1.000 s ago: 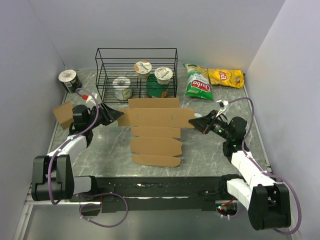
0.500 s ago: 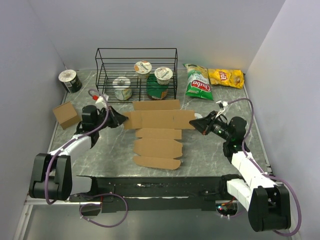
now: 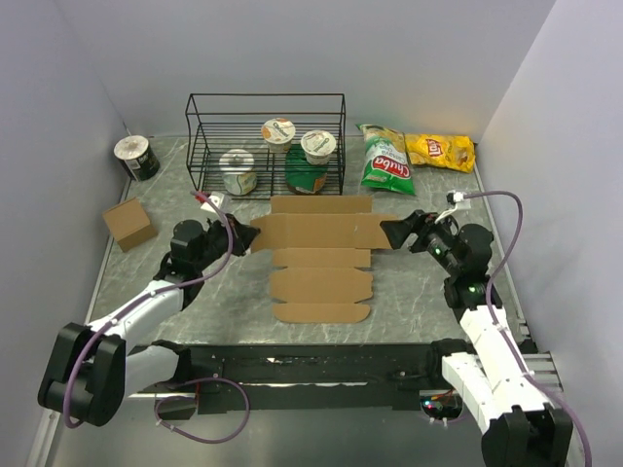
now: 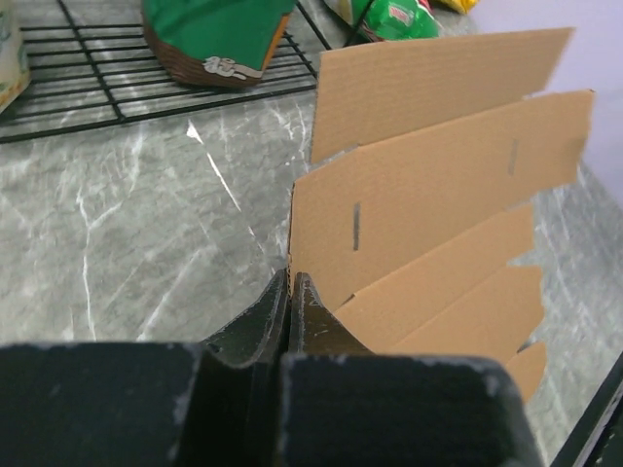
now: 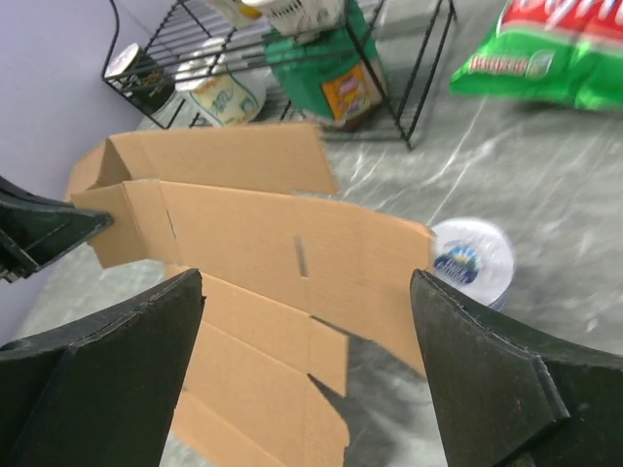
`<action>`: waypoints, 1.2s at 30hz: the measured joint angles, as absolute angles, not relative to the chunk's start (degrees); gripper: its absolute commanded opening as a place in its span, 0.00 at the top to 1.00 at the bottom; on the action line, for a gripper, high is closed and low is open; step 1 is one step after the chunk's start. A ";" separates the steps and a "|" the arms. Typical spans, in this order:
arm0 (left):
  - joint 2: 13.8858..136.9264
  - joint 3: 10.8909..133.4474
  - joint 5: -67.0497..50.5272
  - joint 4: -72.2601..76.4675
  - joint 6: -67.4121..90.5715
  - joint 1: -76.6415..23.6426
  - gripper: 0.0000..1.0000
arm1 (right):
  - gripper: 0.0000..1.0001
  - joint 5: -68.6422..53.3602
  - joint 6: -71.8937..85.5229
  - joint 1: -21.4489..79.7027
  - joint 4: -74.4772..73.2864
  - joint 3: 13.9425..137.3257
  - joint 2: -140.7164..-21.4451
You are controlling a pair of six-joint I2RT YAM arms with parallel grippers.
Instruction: Fold the paper box
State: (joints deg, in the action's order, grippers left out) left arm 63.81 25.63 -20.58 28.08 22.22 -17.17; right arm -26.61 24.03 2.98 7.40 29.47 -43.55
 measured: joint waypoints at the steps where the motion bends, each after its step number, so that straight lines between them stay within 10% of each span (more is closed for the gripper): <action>1: 63.96 25.63 -20.75 28.27 21.34 -17.63 0.99 | 0.06 -26.70 22.81 3.03 7.40 29.52 -42.74; 27: 61.43 26.02 -22.57 26.09 11.51 -23.81 0.99 | 0.14 -52.71 -23.29 13.61 -13.04 66.35 -83.44; 36: 61.32 26.02 -21.41 25.30 11.42 -23.88 0.99 | 0.35 -54.17 -25.80 13.61 -15.64 63.72 -85.56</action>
